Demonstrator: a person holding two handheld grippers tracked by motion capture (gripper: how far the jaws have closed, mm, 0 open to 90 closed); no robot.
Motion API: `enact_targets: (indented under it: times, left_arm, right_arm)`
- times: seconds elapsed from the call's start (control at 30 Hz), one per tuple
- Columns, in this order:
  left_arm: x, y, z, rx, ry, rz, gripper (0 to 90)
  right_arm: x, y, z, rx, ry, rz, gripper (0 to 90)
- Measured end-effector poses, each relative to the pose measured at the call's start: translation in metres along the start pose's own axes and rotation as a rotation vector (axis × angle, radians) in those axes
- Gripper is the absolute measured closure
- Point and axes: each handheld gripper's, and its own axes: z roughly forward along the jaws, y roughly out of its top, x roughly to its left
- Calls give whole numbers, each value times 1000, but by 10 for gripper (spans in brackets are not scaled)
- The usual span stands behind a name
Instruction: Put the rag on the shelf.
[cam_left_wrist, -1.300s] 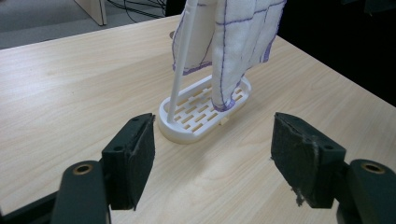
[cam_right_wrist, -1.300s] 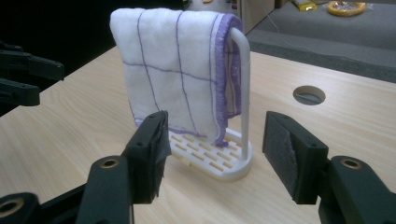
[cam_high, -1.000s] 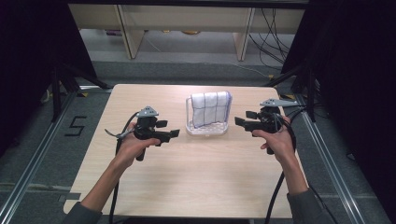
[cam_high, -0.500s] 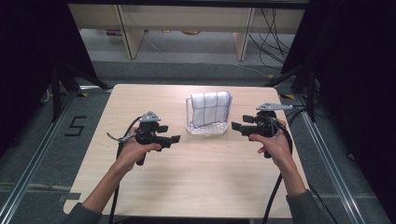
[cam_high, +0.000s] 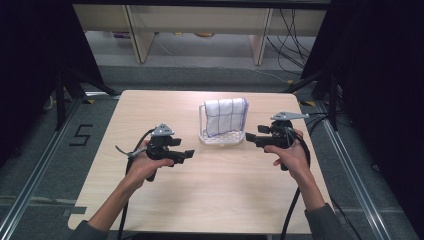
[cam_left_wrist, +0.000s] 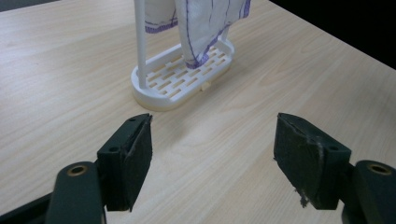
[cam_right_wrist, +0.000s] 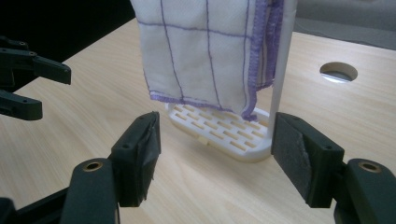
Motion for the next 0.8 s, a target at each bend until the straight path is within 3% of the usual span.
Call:
enact_targets:
  times: [0.1, 0.17, 0.23, 0.27, 0.3, 0.33, 0.37, 0.4, 0.43, 0.53, 0.63, 0.73, 0.8]
  left_arm:
    - [-3, -4, 1, 12, 7, 19, 278]
    - [-5, -6, 2, 26, -2, 32, 278]
    - [-7, -7, 3, 26, -10, 32, 276]
    - [-8, -7, 3, 25, -10, 36, 275]
    - [-9, -7, 2, 36, -17, 49, 274]
    - [-11, -7, 3, 26, -18, 39, 274]
    - [-11, -7, 2, 38, -19, 57, 273]
    - [-13, -8, 3, 27, -19, 43, 272]
    - [-14, -8, 2, 33, -17, 59, 270]
    - [-17, -8, 1, 32, -20, 62, 263]
    - [-21, -10, -1, 20, -25, 67, 255]
    - [-22, -14, -3, 46, -39, 92, 252]
    - [-25, -17, -3, 38, -41, 85, 251]
  right_arm:
    - [0, -1, 3, 9, -8, -45, 331]
    - [1, -2, 5, 8, -3, -49, 328]
    - [5, -4, 7, 16, 5, -12, 326]
    - [3, -3, 7, 13, -11, -51, 325]
    - [4, -4, 8, 11, 9, -38, 325]
    - [7, -5, 7, 20, -1, -16, 325]
    - [7, -7, 9, 4, 2, -38, 325]
    - [6, -6, 7, 15, -8, -59, 325]
    - [9, -8, 8, 11, 11, -22, 325]
    - [9, -12, 6, 19, 4, -62, 324]
    - [14, -17, 4, 26, 20, -23, 323]
    - [15, -23, 2, 32, 25, -29, 322]
    - [14, -26, 2, 28, 29, -56, 319]
